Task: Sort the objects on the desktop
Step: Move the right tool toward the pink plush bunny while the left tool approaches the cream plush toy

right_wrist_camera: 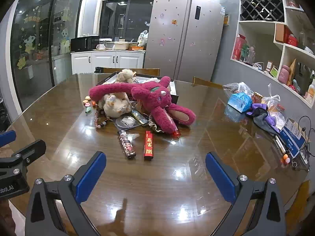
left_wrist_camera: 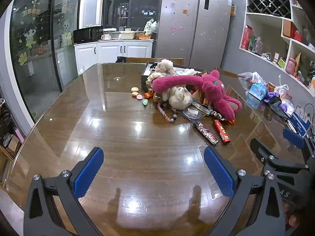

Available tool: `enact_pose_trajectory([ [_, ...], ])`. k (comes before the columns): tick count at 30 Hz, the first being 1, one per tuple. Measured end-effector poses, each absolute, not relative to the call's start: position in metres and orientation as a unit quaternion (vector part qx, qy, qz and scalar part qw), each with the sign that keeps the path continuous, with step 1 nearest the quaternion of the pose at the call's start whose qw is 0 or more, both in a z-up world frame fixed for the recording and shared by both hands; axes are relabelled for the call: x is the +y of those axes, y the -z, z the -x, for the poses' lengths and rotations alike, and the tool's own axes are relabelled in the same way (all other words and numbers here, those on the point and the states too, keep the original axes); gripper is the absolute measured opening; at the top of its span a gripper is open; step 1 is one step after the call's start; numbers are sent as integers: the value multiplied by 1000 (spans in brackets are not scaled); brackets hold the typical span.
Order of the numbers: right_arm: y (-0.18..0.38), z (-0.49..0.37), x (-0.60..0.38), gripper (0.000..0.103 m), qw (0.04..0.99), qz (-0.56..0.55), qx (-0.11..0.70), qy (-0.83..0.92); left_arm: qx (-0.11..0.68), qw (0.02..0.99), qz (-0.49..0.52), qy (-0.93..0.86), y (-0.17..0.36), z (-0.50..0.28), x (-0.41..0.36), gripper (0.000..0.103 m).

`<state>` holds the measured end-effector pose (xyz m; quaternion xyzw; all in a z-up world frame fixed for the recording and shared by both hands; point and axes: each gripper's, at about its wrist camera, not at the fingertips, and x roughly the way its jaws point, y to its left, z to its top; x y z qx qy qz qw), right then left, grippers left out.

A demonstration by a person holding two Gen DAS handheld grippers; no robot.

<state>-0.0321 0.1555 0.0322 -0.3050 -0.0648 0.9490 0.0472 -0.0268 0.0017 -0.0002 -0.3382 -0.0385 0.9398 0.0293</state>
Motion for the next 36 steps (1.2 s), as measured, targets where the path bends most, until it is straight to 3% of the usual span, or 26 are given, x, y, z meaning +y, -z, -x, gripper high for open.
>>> enact_pose_trajectory([
  [17,-25,62,159,103,29,313,-65,-947,-29,41,363,-930,17,68,15,103],
  [36,-17,157,179,103,13,349,-72,-934,-22,70,411,-909,44,193,32,103],
])
